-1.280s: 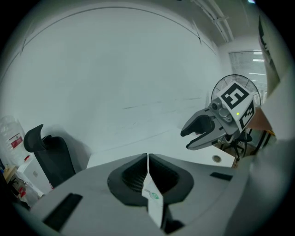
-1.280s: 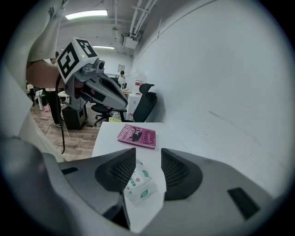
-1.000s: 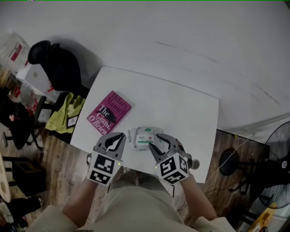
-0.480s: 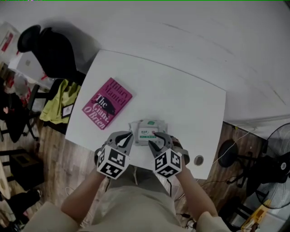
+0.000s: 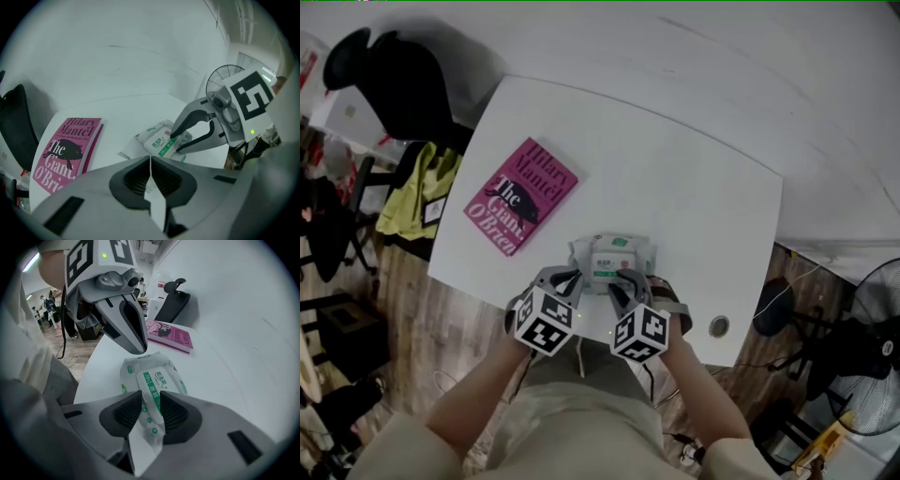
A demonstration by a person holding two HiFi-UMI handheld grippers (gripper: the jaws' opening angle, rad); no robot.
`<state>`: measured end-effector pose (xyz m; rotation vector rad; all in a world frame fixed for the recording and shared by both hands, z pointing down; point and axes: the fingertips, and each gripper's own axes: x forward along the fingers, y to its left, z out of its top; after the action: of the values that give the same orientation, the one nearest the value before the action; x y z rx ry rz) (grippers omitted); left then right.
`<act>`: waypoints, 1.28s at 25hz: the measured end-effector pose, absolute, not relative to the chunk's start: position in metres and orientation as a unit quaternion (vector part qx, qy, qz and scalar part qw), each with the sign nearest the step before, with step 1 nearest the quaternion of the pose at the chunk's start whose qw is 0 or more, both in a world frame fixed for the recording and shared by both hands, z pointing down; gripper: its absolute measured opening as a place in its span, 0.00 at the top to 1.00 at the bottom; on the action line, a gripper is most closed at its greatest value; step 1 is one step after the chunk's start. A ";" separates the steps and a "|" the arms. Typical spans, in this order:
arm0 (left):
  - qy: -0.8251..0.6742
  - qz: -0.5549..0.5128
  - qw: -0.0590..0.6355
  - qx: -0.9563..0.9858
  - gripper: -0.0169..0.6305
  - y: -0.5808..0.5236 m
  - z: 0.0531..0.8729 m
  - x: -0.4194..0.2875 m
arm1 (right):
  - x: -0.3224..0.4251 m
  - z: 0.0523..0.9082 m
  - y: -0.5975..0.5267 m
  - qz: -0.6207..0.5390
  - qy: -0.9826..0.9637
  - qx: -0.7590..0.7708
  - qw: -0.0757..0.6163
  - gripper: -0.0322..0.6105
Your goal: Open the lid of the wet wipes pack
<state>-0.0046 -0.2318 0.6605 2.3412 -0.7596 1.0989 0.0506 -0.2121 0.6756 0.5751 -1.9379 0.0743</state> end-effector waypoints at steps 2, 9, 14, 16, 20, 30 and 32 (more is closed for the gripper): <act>-0.269 0.408 0.224 0.844 0.93 -0.227 0.671 -0.004 | 0.049 0.680 -0.212 0.014 -0.808 0.237 0.539 0.74; -0.266 0.417 0.236 0.837 0.93 -0.223 0.693 -0.004 | 0.045 0.684 -0.208 -0.053 -0.798 0.209 0.563 0.76; -0.269 0.410 0.244 0.837 0.93 -0.224 0.695 -0.004 | 0.045 0.686 -0.208 -0.075 -0.795 0.194 0.570 0.76; -0.272 0.408 0.243 0.837 0.93 -0.224 0.696 -0.004 | 0.045 0.687 -0.208 -0.076 -0.794 0.190 0.572 0.76; -0.271 0.423 0.225 0.834 0.93 -0.224 0.696 -0.002 | 0.046 0.683 -0.208 -0.070 -0.795 0.188 0.573 0.81; -0.260 0.449 0.202 0.831 0.93 -0.222 0.699 -0.002 | 0.051 0.627 -0.256 -0.066 -0.817 0.297 0.490 0.89; -0.261 0.445 0.207 0.831 0.93 -0.222 0.699 -0.003 | 0.053 0.627 -0.273 -0.062 -0.818 0.301 0.486 0.88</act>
<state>-0.0029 -0.2223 0.6988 2.3140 -0.7278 1.2405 0.0529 -0.2729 0.6266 0.7314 -1.9917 -0.1516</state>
